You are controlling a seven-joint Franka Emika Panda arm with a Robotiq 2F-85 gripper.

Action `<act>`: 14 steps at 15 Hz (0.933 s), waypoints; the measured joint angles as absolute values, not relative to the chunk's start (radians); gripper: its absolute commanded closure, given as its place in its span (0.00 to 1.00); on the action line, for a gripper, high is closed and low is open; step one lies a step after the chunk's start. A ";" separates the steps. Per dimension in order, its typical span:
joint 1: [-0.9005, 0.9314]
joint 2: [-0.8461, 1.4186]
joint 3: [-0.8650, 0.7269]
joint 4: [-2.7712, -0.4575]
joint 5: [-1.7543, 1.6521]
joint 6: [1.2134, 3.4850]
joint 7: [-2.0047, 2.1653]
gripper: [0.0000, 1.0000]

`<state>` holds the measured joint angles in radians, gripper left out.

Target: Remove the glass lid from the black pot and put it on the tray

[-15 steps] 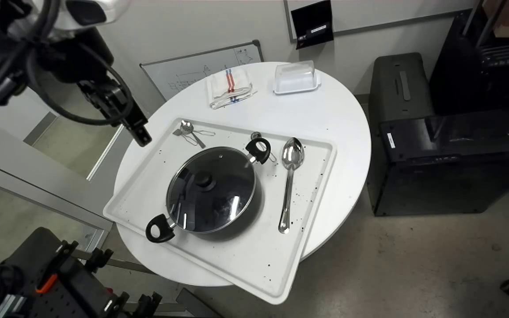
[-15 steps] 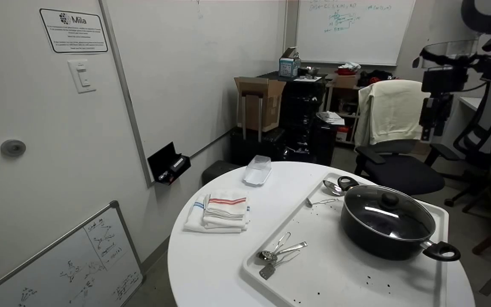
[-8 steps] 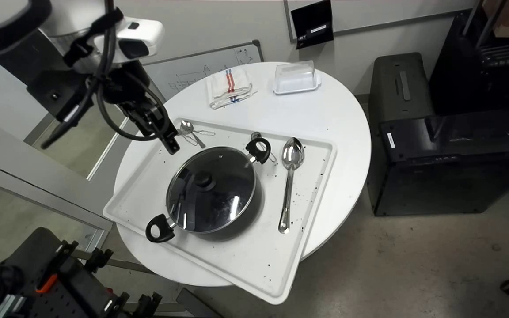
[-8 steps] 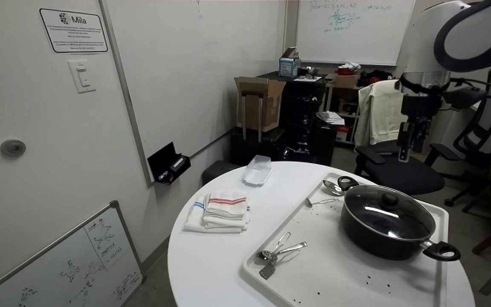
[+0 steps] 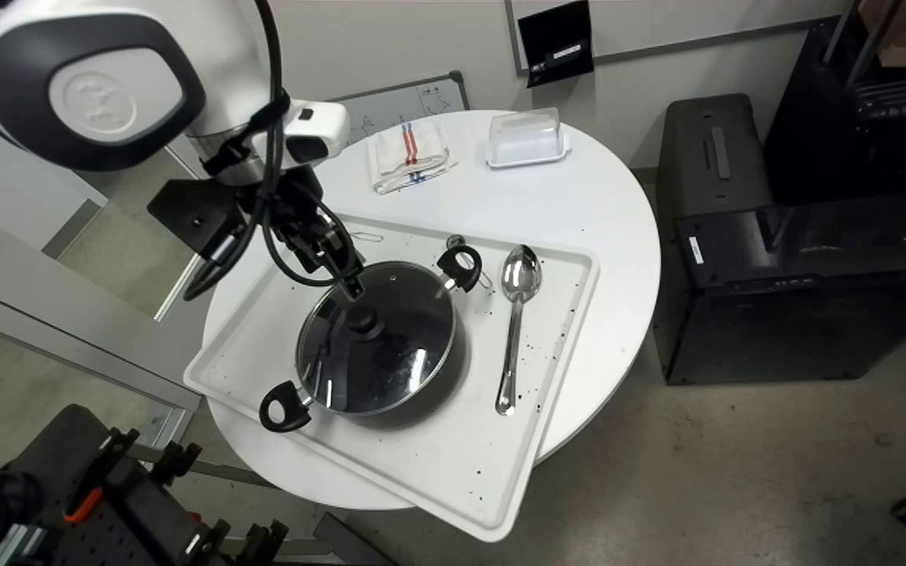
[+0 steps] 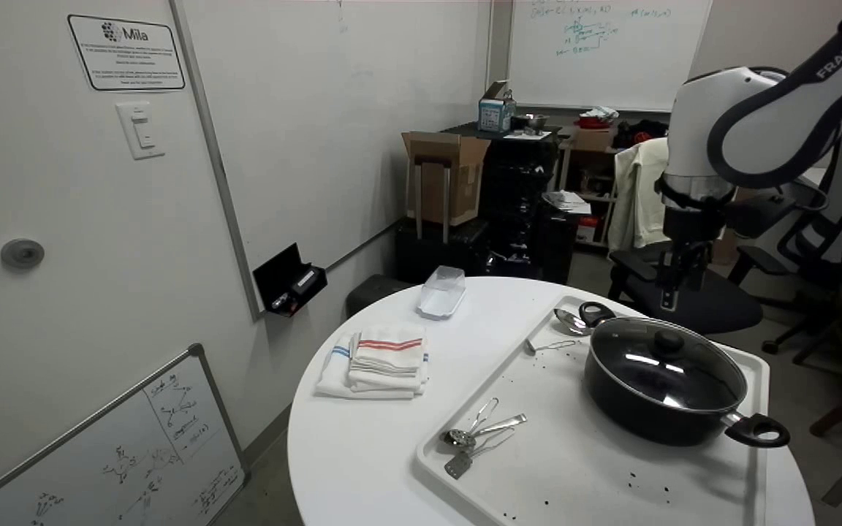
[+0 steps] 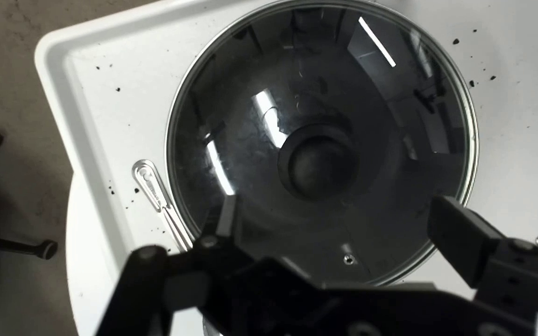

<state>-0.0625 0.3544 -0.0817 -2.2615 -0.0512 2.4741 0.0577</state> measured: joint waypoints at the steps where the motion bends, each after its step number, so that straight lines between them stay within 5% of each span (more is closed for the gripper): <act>1: -0.061 0.373 -0.082 -2.255 -0.052 2.482 0.058 0.00; 14: -0.034 0.515 -0.082 -2.209 -0.052 2.561 0.058 0.00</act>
